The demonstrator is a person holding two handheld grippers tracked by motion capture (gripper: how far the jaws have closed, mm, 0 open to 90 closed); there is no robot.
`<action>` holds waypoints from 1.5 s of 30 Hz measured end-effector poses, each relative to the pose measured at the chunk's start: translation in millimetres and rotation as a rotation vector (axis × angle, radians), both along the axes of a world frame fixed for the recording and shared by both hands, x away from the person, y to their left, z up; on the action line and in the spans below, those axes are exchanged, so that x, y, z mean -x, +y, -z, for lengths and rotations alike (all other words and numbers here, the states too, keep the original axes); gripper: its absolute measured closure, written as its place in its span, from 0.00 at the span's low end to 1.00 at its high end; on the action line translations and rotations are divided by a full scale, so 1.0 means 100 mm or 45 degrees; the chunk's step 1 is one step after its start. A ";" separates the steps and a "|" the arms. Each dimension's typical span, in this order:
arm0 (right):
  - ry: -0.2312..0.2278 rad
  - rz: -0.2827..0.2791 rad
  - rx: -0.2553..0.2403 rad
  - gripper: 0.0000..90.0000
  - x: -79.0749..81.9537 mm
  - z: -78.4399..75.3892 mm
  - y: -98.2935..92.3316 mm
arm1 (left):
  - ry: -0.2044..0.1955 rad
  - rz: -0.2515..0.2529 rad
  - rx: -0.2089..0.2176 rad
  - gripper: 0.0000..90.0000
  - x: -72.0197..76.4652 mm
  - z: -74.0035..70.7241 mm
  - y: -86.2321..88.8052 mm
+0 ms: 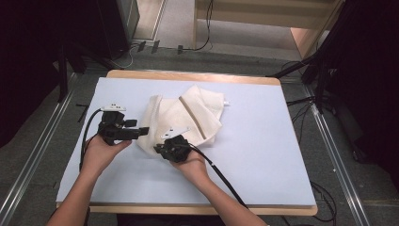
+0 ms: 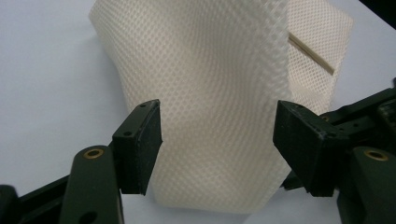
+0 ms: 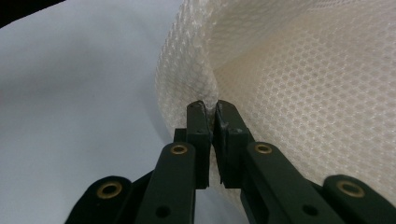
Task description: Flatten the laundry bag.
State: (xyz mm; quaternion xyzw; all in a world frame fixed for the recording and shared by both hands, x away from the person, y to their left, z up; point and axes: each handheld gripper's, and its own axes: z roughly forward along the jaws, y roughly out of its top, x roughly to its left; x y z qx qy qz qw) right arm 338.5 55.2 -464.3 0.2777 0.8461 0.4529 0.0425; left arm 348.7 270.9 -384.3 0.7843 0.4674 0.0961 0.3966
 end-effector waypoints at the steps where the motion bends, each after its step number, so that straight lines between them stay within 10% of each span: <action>1: 0.000 0.000 0.000 0.97 0.00 0.00 0.00 | 0.000 0.000 0.000 0.35 0.00 0.00 0.00; 6: 0.039 -0.001 -0.041 0.96 0.02 0.04 0.04 | -0.019 0.016 -0.024 0.37 -0.01 -0.03 -0.12; 12: 0.044 -0.006 -0.048 0.93 0.07 0.03 0.04 | 0.071 0.008 -0.043 0.84 -0.13 0.10 -0.15; 16: 0.058 -0.014 -0.045 0.83 0.07 -0.06 -0.09 | 0.094 0.002 -0.010 0.94 -0.18 0.13 -0.09; 33: 0.020 0.220 -0.032 0.69 -0.31 -0.47 -1.12 | 0.052 0.000 0.045 0.94 -0.09 0.10 -0.02; 45: -0.031 0.416 0.001 0.52 -0.74 -0.45 -1.52 | 0.051 -0.019 0.053 0.94 0.05 0.11 0.07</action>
